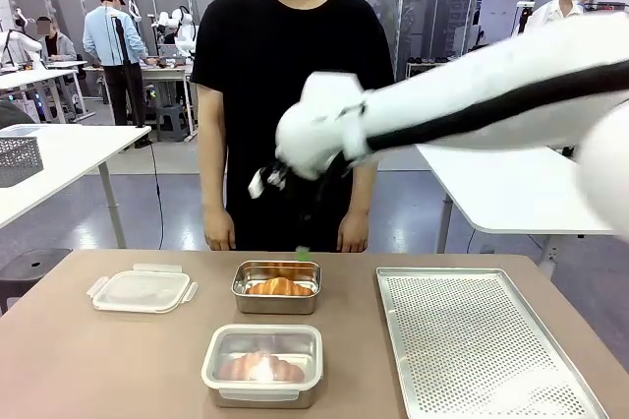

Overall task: Place the bread into the airtight container.
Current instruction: Pick up a Butter Roll and place it into an empty Airtight Container.

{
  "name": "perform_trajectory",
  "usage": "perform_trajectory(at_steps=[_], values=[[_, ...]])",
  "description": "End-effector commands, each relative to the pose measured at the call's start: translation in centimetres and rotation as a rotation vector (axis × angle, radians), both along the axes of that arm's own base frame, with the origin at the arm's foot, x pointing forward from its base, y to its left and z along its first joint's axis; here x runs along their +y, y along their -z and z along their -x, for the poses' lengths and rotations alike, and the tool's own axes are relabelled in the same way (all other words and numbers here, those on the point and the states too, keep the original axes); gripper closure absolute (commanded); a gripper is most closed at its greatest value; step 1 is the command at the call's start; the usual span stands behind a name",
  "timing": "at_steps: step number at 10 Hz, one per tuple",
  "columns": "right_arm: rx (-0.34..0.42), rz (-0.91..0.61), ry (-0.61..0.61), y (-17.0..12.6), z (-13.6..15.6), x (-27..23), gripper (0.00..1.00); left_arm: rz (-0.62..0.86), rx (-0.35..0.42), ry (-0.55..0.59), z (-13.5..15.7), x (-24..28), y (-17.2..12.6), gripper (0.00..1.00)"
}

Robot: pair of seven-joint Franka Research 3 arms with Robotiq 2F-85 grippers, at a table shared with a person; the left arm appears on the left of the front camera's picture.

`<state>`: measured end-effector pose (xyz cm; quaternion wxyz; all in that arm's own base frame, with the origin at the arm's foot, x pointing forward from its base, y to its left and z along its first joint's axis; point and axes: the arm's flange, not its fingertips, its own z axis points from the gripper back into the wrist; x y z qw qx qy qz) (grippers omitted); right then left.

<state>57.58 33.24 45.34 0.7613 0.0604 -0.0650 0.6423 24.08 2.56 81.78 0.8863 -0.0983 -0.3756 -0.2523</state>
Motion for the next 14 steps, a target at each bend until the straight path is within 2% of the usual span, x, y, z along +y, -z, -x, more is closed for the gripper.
perform_trajectory(at_steps=[1,2,3,5,7,8,9,11,12,14], values=[[-0.022,-0.06,0.167,-6.0,6.5,-9.6,0.0,0.001,-0.001,0.007,0.0,-0.1,-0.1,0.0],[-0.053,-0.099,0.231,-8.0,8.4,-12.9,0.0,0.001,-0.001,0.007,0.0,-0.1,-0.1,0.0],[-0.071,-0.062,0.295,-9.4,10.9,-16.5,0.0,0.001,-0.001,0.007,0.0,-0.1,-0.1,0.0],[-0.131,-0.095,0.471,-12.0,17.4,-23.5,0.0,0.001,-0.001,0.007,0.0,-0.1,-0.1,0.0],[-0.168,-0.216,0.635,-14.8,24.6,-30.5,0.0,0.001,-0.001,0.007,0.0,-0.1,-0.1,0.0],[-0.188,-0.279,0.702,-15.6,27.1,-33.6,0.0,0.001,-0.001,0.007,0.0,-0.1,-0.1,0.0],[-0.241,-0.355,0.709,-17.1,29.1,-35.6,0.0,0.001,-0.001,0.007,0.0,-0.1,-0.1,0.0],[-0.335,-0.357,0.75,-20.7,32.1,-35.8,0.0,0.001,-0.001,0.007,0.0,-0.1,-0.1,0.0],[-0.381,-0.381,0.729,-22.7,33.1,-35.8,0.0,0.001,-0.001,0.007,0.0,-0.1,-0.1,0.0],[-0.471,-0.312,0.717,-29.7,35.4,-33.6,0.0,0.001,-0.001,0.007,0.0,-0.1,-0.1,0.0]])
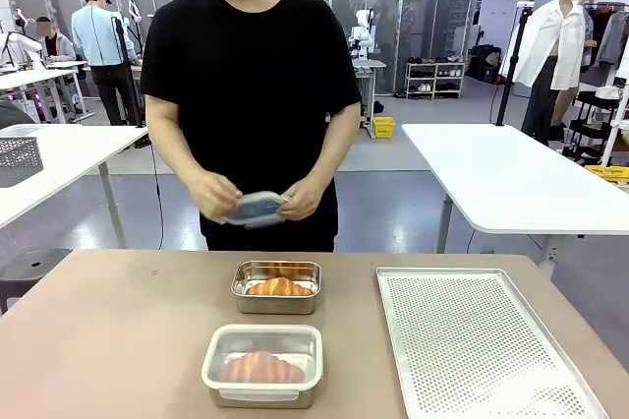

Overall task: Place the bread into the airtight container.
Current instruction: Pick up a Butter Roll and place it into an empty Airtight Container.

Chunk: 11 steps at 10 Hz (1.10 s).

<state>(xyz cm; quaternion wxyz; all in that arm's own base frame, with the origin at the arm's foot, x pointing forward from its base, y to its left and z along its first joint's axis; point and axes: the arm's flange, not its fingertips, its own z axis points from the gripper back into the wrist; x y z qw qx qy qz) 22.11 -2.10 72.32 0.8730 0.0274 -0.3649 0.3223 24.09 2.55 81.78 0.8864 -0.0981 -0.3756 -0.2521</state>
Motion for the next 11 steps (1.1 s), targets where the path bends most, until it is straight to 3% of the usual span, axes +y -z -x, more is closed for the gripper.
perform_trajectory(at_steps=[1,4,6,7,11], values=[[0.022,0.094,0.078,-6.7,1.0,3.1,0.0,0.001,-0.002,0.007,0.0,-0.1,-0.1,0.0],[0.047,0.091,0.042,-11.4,0.5,4.2,0.0,0.001,-0.002,0.007,0.0,-0.1,-0.1,0.0],[0.154,0.077,-0.05,-11.2,-0.4,4.0,0.0,0.001,-0.002,0.007,0.0,-0.1,-0.1,0.0],[0.17,0.058,-0.08,-11.1,-0.8,4.0,0.0,0.001,-0.002,0.007,0.0,-0.1,-0.1,0.0],[0.156,0.068,-0.051,-10.3,-1.4,4.4,0.0,0.001,-0.002,0.007,0.0,-0.1,-0.1,0.0]])
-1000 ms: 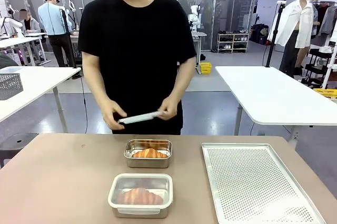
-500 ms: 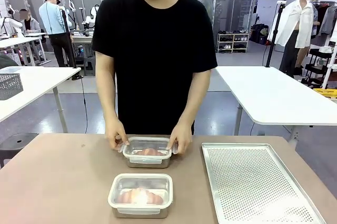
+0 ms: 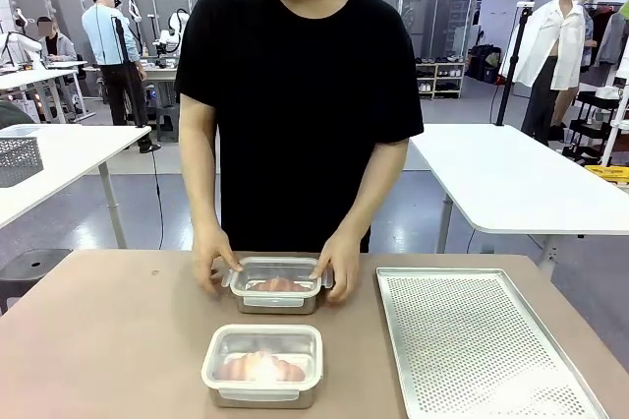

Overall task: Place the bread into the airtight container.
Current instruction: Pick up a Butter Roll and place it into an empty Airtight Container.

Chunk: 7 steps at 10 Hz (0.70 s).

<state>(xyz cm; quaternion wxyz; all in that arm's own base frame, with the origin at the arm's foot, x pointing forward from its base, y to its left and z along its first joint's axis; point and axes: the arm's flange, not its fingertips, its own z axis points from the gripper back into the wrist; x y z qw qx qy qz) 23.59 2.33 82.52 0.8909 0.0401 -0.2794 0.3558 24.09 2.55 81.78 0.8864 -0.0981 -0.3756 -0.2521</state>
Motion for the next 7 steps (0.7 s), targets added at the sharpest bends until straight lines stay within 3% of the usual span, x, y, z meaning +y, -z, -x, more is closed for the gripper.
perform_trajectory(at_steps=[1,7], values=[[-0.013,0.01,0.009,-0.07,0.05,-0.03,0.0,0.002,-0.002,0.007,0.01,-0.07,-0.08,0.0],[-0.013,0.01,0.009,-0.07,0.05,-0.03,0.0,0.002,-0.002,0.007,0.01,-0.07,-0.08,0.0]])
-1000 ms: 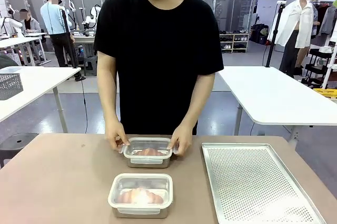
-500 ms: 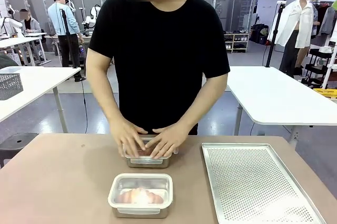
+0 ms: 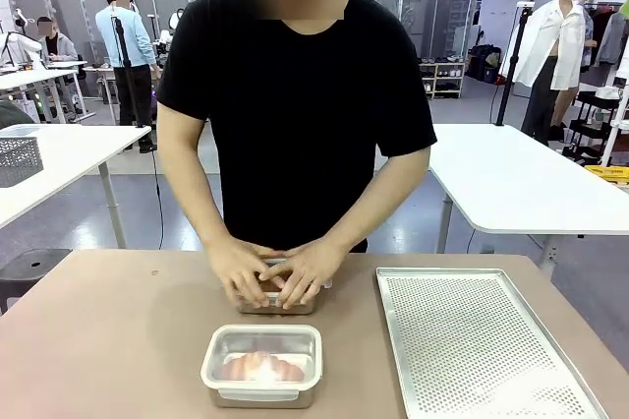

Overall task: Place the bread into the airtight container.
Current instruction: Pick up a Butter Roll and place it into an empty Airtight Container.

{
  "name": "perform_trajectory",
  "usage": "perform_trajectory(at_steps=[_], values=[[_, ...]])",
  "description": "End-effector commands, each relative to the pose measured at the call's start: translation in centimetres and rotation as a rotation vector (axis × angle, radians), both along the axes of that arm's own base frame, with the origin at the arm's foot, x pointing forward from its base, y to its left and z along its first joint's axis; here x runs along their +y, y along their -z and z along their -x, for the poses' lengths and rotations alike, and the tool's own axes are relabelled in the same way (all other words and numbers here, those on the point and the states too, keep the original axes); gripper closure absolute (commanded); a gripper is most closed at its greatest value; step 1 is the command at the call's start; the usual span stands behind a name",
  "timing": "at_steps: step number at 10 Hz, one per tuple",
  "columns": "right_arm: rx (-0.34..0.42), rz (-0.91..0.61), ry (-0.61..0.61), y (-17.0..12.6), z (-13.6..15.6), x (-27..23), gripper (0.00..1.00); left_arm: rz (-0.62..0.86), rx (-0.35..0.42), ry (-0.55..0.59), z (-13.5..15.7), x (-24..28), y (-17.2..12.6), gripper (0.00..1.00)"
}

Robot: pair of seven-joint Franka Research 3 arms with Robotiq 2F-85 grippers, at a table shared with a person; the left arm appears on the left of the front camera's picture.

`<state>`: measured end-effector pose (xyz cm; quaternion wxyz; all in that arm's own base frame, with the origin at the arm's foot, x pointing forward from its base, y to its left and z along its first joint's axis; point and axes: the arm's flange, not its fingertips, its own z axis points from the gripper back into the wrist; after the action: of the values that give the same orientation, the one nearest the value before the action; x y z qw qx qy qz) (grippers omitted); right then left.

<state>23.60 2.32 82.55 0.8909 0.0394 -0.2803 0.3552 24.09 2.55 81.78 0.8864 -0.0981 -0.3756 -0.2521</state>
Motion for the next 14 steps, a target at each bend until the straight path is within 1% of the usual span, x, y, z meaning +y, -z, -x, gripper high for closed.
perform_trajectory(at_steps=[1,14], values=[[-0.011,0.009,0.007,-0.05,0.05,-0.02,0.0,0.002,-0.002,0.007,0.01,-0.07,-0.08,0.0],[-0.011,0.009,0.007,-0.05,0.05,-0.02,0.0,0.002,-0.002,0.007,0.01,-0.07,-0.08,0.0]])
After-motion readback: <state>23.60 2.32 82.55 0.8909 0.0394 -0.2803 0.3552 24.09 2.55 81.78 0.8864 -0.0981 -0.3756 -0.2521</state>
